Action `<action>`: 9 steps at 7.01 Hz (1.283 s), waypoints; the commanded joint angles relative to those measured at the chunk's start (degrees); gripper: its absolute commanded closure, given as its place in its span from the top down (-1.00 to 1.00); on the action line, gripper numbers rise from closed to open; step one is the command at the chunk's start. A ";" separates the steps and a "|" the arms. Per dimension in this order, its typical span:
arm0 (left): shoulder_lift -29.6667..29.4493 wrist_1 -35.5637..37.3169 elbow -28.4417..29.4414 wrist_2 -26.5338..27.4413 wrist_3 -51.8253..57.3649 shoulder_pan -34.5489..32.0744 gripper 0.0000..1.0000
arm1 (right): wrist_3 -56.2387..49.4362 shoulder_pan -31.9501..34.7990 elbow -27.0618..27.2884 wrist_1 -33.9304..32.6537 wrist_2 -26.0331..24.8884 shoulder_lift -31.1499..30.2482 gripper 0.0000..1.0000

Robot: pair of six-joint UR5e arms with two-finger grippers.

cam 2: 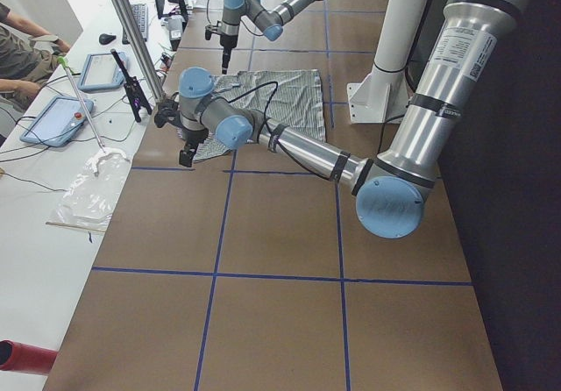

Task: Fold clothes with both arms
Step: 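Fold the sleeve nearest the right gripper inward onto the shirt body, then raise the right gripper away while the left arm moves toward the shirt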

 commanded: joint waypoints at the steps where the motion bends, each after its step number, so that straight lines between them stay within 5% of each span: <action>1: -4.11 -9.74 4.87 15.19 -25.06 12.98 1.00 | -2.40 4.52 18.84 -17.83 7.87 -8.92 1.00; 3: -9.82 -17.31 17.84 28.34 -32.38 19.79 1.00 | -17.38 10.50 24.19 -18.85 17.38 -16.68 1.00; 5: -14.83 -23.48 28.77 29.87 -32.39 20.08 1.00 | -18.50 10.70 25.60 -18.06 16.88 -19.07 1.00; 9: -17.05 -28.33 35.22 31.63 -32.12 20.52 0.87 | -17.62 10.35 25.34 -17.97 16.09 -18.82 1.00</action>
